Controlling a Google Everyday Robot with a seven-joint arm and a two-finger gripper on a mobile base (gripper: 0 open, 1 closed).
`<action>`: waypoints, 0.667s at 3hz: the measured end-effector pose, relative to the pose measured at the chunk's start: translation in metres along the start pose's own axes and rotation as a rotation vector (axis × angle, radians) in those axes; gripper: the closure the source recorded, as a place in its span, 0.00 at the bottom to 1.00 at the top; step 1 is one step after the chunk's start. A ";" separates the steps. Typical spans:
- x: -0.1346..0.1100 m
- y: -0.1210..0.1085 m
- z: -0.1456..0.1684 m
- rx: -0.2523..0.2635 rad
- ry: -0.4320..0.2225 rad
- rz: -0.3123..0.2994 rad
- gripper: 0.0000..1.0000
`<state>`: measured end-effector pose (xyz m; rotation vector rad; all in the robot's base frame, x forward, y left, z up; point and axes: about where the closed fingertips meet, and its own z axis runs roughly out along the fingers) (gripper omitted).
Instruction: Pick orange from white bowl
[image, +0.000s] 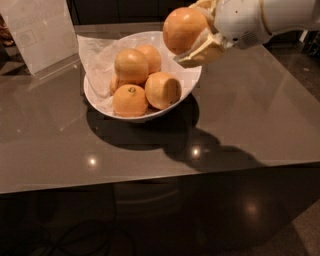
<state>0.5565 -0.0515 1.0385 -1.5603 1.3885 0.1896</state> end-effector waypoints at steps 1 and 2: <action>0.010 0.004 -0.003 0.016 0.016 0.019 1.00; 0.009 0.004 -0.003 0.015 0.014 0.017 1.00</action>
Offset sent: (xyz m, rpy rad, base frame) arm -0.0014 -0.0098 -0.0081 0.0026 0.0063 -0.0335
